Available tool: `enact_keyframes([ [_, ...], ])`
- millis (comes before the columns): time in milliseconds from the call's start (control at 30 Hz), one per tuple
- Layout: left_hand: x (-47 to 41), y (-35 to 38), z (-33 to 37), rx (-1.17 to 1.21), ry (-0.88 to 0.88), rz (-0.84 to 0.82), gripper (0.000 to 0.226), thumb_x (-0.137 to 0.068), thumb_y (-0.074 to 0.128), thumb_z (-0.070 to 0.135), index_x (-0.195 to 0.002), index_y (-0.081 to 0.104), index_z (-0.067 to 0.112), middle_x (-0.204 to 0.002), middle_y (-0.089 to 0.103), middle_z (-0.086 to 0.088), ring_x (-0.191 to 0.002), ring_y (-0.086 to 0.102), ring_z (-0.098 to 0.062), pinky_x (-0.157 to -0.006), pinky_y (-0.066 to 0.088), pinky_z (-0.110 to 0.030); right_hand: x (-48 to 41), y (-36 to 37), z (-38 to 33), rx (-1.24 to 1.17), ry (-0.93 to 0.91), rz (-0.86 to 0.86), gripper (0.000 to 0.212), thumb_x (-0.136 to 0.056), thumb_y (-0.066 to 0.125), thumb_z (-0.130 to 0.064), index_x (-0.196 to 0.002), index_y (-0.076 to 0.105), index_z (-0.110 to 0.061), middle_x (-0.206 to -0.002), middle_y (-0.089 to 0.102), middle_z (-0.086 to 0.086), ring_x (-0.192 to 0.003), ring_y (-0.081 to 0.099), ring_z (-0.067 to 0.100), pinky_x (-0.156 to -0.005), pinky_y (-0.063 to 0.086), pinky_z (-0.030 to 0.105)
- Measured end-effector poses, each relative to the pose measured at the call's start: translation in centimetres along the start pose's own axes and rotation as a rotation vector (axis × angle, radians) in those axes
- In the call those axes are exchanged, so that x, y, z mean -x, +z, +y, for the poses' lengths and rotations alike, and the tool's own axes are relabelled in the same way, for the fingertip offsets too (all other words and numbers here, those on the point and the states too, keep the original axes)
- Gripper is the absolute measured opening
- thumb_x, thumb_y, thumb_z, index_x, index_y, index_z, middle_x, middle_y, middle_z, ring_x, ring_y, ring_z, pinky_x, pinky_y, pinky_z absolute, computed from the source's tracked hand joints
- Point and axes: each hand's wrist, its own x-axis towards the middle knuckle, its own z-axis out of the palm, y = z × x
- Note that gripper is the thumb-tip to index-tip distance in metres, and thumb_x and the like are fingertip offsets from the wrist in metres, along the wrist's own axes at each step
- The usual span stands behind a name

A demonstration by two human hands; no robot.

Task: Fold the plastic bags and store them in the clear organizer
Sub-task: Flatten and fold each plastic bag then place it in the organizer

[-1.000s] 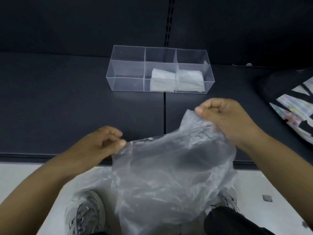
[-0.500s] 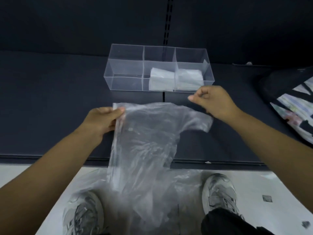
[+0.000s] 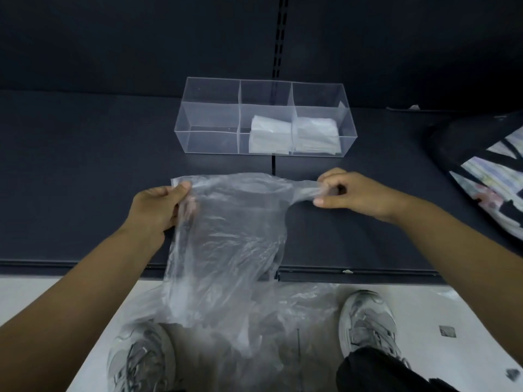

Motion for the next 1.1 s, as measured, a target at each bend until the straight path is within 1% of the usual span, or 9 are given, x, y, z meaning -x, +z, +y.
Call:
enact_keyframes([
  [133, -0.8, -0.7, 0.1, 0.024, -0.028, 0.035, 0.02, -0.085, 0.071, 0.035, -0.077, 0.068, 0.017, -0.061, 0.069, 0.005, -0.052, 0.065, -0.01, -0.051, 0.053, -0.021, 0.9, -2.4, 0.9, -0.274, 0.013, 0.053, 0.047, -0.074, 0.065, -0.066, -0.059, 0.058, -0.022, -0.073, 0.055, 0.005, -0.073, 0.051, 0.016, -0.076, 0.041, 0.025],
  [267, -1.2, -0.1, 0.4, 0.089, -0.056, -0.045, 0.013, -0.089, 0.067, 0.028, -0.085, 0.067, 0.015, -0.072, 0.073, 0.002, -0.058, 0.07, -0.008, -0.051, 0.054, -0.021, -0.6, -2.5, 1.6, -0.344, 0.056, 0.314, 0.017, -0.081, 0.073, -0.021, -0.07, 0.061, -0.017, -0.054, 0.062, -0.004, -0.055, 0.057, 0.006, -0.057, 0.045, 0.018],
  [367, -2.1, 0.1, 0.7, 0.096, -0.055, -0.021, 0.01, -0.091, 0.065, 0.025, -0.09, 0.065, 0.015, -0.088, 0.071, -0.004, -0.063, 0.07, -0.012, -0.056, 0.054, -0.023, -2.1, -2.7, 1.8, -0.361, 0.107, 0.64, 0.01, -0.082, 0.066, -0.001, -0.085, 0.065, -0.01, -0.06, 0.066, -0.001, -0.05, 0.058, 0.003, -0.051, 0.044, 0.015],
  [500, -2.5, 0.0, 1.4, 0.138, -0.019, -0.115, 0.017, -0.095, 0.058, 0.03, -0.097, 0.065, 0.015, -0.101, 0.072, -0.004, -0.086, 0.071, -0.016, -0.078, 0.054, -0.029, -1.5, -2.6, 1.6, -0.399, 0.122, 0.925, 0.013, -0.09, 0.061, -0.01, -0.103, 0.058, -0.012, -0.09, 0.066, 0.008, -0.072, 0.061, 0.008, -0.07, 0.048, 0.022],
  [567, -1.5, -0.8, 1.1, 0.169, 0.012, -0.173, 0.02, -0.095, 0.056, 0.036, -0.101, 0.062, 0.018, -0.104, 0.072, 0.0, -0.094, 0.07, -0.013, -0.08, 0.053, -0.028, 0.8, -1.2, 0.6, -0.33, 0.016, 0.776, 0.013, -0.092, 0.062, -0.022, -0.103, 0.058, -0.019, -0.095, 0.063, 0.002, -0.084, 0.059, 0.012, -0.076, 0.048, 0.026],
  [633, 0.2, -2.1, -0.1, 0.121, 0.021, -0.099, 0.026, -0.093, 0.059, 0.039, -0.106, 0.059, 0.016, -0.109, 0.067, -0.003, -0.099, 0.068, -0.014, -0.081, 0.053, -0.029, 4.1, 1.2, -0.5, -0.27, -0.102, 0.433, 0.024, -0.088, 0.067, -0.03, -0.11, 0.06, -0.028, -0.105, 0.062, -0.003, -0.096, 0.059, 0.01, -0.082, 0.049, 0.022],
  [733, 4.0, -4.3, -2.6, -0.05, -0.003, 0.032, 0.028, -0.09, 0.062, 0.035, -0.095, 0.064, 0.008, -0.095, 0.07, -0.011, -0.083, 0.071, -0.02, -0.069, 0.057, -0.028, 7.9, 5.0, -1.8, -0.186, -0.146, 0.027, 0.052, -0.076, 0.077, -0.036, -0.124, 0.057, -0.039, -0.116, 0.056, -0.012, -0.107, 0.056, 0.003, -0.089, 0.046, 0.018],
  [867, 9.2, -5.3, -4.5, -0.197, -0.058, -0.053, 0.035, -0.083, 0.066, 0.038, -0.085, 0.071, 0.003, -0.074, 0.073, -0.014, -0.066, 0.072, -0.026, -0.052, 0.056, -0.023, 8.3, 8.1, -3.2, -0.294, -0.129, 0.041, 0.045, -0.07, 0.073, -0.033, -0.114, 0.066, -0.028, -0.109, 0.052, 0.004, -0.099, 0.054, 0.018, -0.087, 0.044, 0.031],
  [1100, 10.6, -2.9, -5.6, -0.006, -0.369, -0.327, 0.046, -0.072, 0.067, 0.042, -0.099, 0.071, 0.005, -0.092, 0.074, -0.016, -0.082, 0.073, -0.027, -0.057, 0.056, -0.023, 7.6, 7.8, -2.7, -0.484, -0.179, 0.041, 0.018, -0.078, 0.066, -0.032, -0.081, 0.076, -0.017, -0.095, 0.059, 0.004, -0.096, 0.06, 0.017, -0.092, 0.046, 0.022],
])
